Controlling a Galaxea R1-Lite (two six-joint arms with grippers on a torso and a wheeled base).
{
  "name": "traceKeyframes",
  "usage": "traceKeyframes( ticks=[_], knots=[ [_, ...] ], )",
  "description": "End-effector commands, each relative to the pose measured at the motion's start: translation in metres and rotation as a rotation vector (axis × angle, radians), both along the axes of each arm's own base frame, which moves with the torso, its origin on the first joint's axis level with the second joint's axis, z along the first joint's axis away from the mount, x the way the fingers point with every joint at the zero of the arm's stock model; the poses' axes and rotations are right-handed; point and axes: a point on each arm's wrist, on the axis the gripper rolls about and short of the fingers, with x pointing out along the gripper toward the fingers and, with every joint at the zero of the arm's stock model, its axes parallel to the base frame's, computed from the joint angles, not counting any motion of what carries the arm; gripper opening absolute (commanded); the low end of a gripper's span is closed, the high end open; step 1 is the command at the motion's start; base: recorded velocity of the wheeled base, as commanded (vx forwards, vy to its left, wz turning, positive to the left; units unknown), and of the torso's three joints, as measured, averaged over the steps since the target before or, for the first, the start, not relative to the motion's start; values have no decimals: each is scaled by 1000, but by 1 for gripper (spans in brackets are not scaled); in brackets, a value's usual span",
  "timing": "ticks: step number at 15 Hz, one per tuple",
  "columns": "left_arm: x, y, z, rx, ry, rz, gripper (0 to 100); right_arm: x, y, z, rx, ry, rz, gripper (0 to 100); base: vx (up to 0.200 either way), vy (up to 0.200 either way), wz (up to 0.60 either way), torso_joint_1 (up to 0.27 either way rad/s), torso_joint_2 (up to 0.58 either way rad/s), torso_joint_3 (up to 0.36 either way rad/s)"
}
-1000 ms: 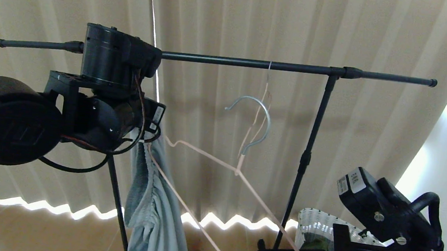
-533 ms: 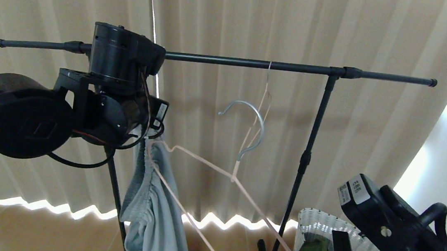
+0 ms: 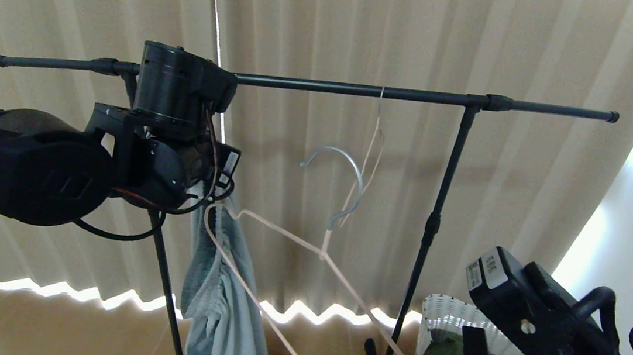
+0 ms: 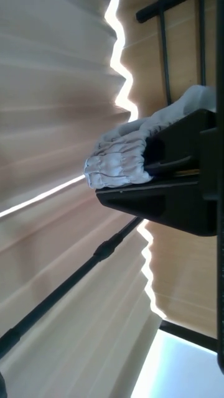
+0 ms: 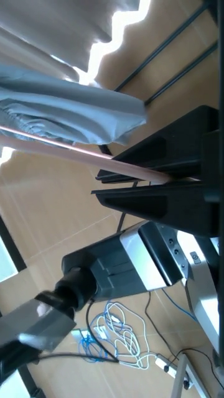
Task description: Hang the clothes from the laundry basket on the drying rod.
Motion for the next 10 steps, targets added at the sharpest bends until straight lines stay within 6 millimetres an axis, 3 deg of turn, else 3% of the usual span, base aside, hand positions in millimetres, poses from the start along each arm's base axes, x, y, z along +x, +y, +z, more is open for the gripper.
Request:
traceKeyframes(
  ticks=[1, 5, 7, 10],
  knots=[
    [-5, 2, 5, -7, -12, -2, 0, 15, 4, -4, -20, 12, -46, 0, 0, 0, 0, 0, 0, 0],
    [-18, 0, 9, 1, 0, -27, 0, 41, 15, 1, -1, -1, -105, 0, 0, 0, 0, 0, 0, 0],
    [-23, -3, 13, -6, -10, -44, 0, 55, 27, -5, 32, -29, -114, 0, 0, 0, 0, 0, 0, 0],
    [-25, -3, 15, -11, -17, -50, 0, 55, 28, -10, 44, -34, -107, 0, 0, 0, 0, 0, 0, 0]
  ],
)
